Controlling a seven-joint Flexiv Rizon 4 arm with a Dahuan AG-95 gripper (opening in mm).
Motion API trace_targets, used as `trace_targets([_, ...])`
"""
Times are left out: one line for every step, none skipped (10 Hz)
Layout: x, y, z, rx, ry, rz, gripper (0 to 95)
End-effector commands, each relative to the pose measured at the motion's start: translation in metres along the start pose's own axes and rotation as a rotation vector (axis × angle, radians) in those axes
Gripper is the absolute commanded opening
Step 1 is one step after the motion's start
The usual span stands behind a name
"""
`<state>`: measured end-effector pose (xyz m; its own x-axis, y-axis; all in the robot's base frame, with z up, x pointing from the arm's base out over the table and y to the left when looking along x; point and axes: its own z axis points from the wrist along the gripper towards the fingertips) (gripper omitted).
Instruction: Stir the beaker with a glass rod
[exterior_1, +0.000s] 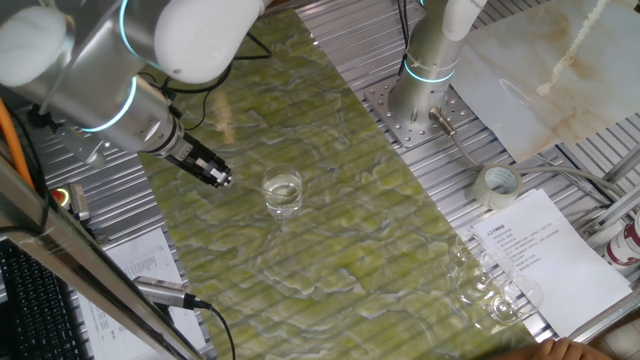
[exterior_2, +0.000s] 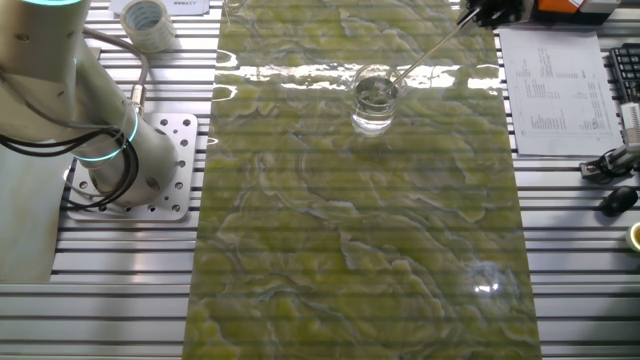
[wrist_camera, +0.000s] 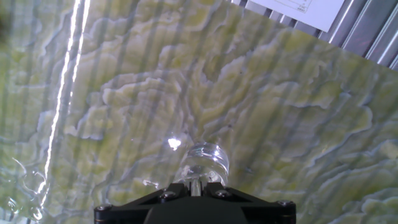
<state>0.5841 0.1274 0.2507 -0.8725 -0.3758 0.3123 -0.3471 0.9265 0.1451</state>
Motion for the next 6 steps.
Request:
trace_targets([0.0007, -0.0006, -0.0014, 0.003, -0.008, -0.001, 0.0])
trace_targets([0.0014, -0.0011, -0.002, 0.003, -0.013, -0.002, 0.0])
trace_targets([0.0019, -0.0013, -0.0025, 0.005, -0.019, -0.003, 0.0])
trace_targets([0.0022, -0.0014, -0.0028, 0.008, -0.026, -0.004, 0.0])
trace_targets([0.0024, -0.0014, -0.003, 0.009, -0.028, -0.006, 0.0])
trace_targets([0.0026, -0.0015, -0.0032, 0.012, -0.034, -0.009, 0.0])
